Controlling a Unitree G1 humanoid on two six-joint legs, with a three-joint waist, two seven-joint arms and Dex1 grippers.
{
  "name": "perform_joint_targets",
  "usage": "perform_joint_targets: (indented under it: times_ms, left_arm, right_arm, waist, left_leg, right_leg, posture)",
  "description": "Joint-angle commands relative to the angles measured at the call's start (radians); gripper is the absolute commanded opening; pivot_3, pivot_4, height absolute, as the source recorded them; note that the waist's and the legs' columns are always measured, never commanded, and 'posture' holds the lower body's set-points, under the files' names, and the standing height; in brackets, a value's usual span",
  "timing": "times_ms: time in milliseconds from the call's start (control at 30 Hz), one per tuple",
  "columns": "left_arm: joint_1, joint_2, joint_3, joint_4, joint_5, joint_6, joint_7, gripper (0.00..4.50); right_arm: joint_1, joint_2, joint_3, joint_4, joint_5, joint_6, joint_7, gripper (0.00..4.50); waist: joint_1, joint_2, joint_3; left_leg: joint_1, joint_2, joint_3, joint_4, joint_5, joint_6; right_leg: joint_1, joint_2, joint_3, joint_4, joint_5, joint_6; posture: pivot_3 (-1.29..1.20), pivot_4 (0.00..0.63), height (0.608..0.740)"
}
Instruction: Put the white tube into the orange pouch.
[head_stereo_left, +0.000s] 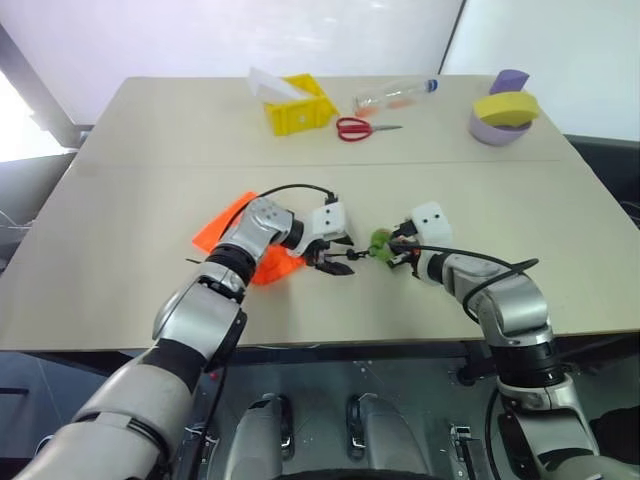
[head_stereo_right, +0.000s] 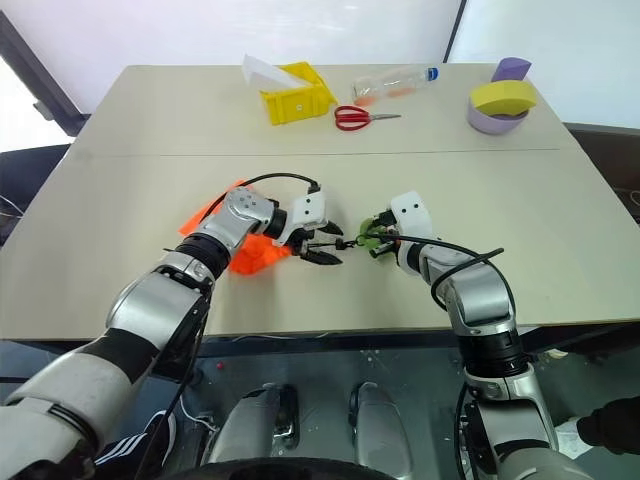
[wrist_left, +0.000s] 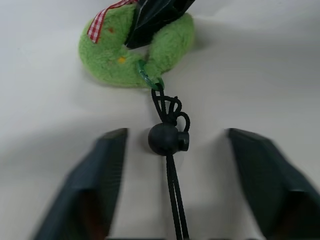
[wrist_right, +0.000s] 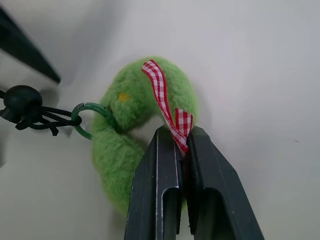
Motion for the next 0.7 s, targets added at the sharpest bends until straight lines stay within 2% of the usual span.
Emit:
perform_joint_targets:
  times_ms: [33, 100, 267, 467, 567, 700]
  left_arm:
    - [-0.024, -0.003, 0.031, 0.012, 0.008, 0.011, 0.027, 1.04]
    - [-0.022, -0.004, 0.038, 0.015, 0.012, 0.017, 0.024, 0.17]
    - [-0.016, -0.001, 0.058, 0.010, 0.008, 0.022, 0.001, 0.16]
    - [0.020, 0.039, 0.090, -0.047, -0.016, -0.009, -0.069, 0.16]
    - [0.063, 0.080, 0.086, -0.118, -0.020, -0.017, -0.119, 0.16]
    - [0.160, 0.162, 0.074, -0.318, -0.033, 0.057, -0.178, 0.16]
  right_arm:
    - [-0.015, 0.001, -0.010, -0.034, -0.001, 0.006, -0.007, 0.00]
    - [-0.021, 0.003, -0.010, -0.032, 0.000, 0.006, -0.009, 0.00]
    - [-0.033, -0.003, -0.011, -0.017, -0.006, -0.007, -0.009, 0.00]
    - [-0.059, -0.056, -0.103, 0.103, -0.046, -0.082, -0.061, 0.00]
    - [-0.082, -0.089, -0.149, 0.194, -0.072, -0.133, -0.102, 0.00]
    - [-0.110, -0.100, -0.187, 0.277, -0.092, -0.188, -0.151, 0.00]
  waist:
    - [0.000, 0.000, 0.000]
    - [0.000, 0.000, 0.000]
    - [0.000, 0.000, 0.000]
    - [0.000, 0.000, 0.000]
    - [0.001, 0.000, 0.000]
    - [-0.001, 0.000, 0.000]
  left_leg:
    - [0.000, 0.000, 0.000, 0.000, 0.000, 0.000]
    - [0.000, 0.000, 0.000, 0.001, 0.000, 0.000]
    - [0.000, 0.000, 0.000, 0.001, 0.000, 0.000]
    - [-0.001, 0.000, 0.000, 0.001, 0.000, 0.000]
    - [-0.001, 0.000, 0.000, 0.001, 0.000, 0.001]
    - [-0.002, 0.000, 0.000, 0.001, 0.000, 0.001]
  right_leg:
    - [0.000, 0.000, 0.000, 0.000, 0.000, 0.000]
    - [0.000, 0.000, 0.000, 0.000, 0.000, 0.001]
    - [0.000, 0.000, 0.000, 0.000, 0.001, 0.001]
    - [-0.001, 0.000, 0.000, 0.000, 0.001, 0.001]
    - [-0.001, 0.000, 0.000, 0.000, 0.001, 0.001]
    - [-0.001, 0.000, 0.000, 0.000, 0.001, 0.001]
  posture:
    - [0.00, 0.150, 0.740]
    - [0.00, 0.150, 0.740]
    - [0.00, 0.150, 0.740]
    - [0.00, 0.150, 0.740]
    - [0.00, 0.150, 0.740]
    - [0.00, 0.150, 0.740]
